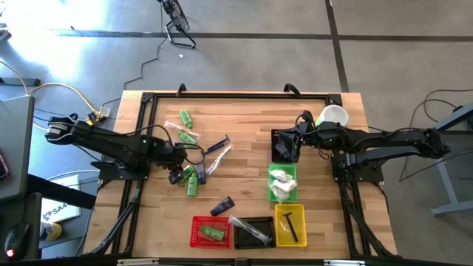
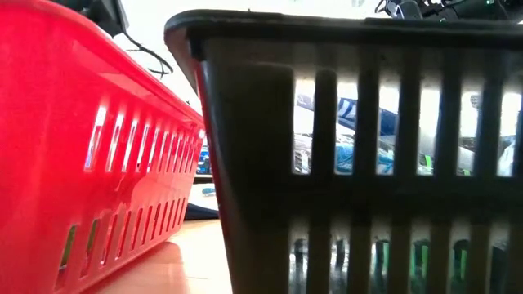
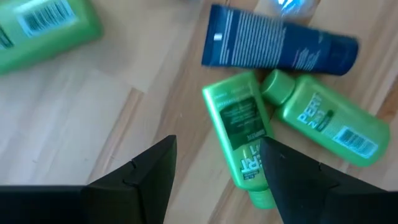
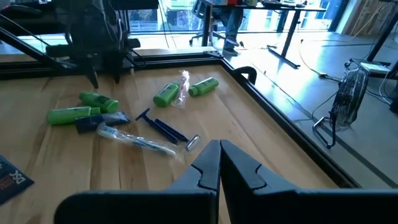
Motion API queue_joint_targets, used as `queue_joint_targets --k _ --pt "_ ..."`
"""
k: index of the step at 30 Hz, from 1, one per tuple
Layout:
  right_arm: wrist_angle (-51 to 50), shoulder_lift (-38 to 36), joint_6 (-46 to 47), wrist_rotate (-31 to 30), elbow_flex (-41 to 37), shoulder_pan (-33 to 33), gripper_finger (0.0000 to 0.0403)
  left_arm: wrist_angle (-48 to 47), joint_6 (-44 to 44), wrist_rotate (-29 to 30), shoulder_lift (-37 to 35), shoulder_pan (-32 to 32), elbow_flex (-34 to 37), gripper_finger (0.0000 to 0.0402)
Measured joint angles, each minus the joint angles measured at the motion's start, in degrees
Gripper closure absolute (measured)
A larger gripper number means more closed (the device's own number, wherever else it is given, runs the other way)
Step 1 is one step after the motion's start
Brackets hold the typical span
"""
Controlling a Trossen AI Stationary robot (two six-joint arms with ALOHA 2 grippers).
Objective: Pick & Place Travel size toiletries
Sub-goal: Put the green shampoo bottle into the red bin
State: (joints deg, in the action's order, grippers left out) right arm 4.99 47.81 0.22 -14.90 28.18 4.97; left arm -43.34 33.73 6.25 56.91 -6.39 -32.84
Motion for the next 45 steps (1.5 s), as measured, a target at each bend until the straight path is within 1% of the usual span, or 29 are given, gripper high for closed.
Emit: queue_joint_targets --k 9,14,23,32,35,45 --pt "0.0 0.0 0.0 0.0 0.0 0.0 0.0401 0.2 0.1 -3.6 6.8 0.0 0.0 0.0176" --pt "0.0 0.0 0.0 0.0 0.0 0.0 0.0401 0.9 0.1 -5.9 8.8 0.0 -0.1 0.0176" --pt "0.0 0.0 0.0 0.0 0.0 0.0 0.0401 4.5 0.3 -7.0 9.0 0.0 0.0 0.0176" --pt "0.0 0.0 0.0 0.0 0.0 0.0 0.0401 4.4 0.8 -6.9 9.0 0.0 0.0 0.0176" --pt "0.0 0.0 0.0 0.0 0.0 0.0 0.0401 4.4 2.5 -6.8 9.0 0.0 0.0 0.0176" --pt "0.0 0.0 0.0 0.1 0.0 0.0 0.0400 4.4 4.1 -7.0 9.0 0.0 0.0 0.0176"
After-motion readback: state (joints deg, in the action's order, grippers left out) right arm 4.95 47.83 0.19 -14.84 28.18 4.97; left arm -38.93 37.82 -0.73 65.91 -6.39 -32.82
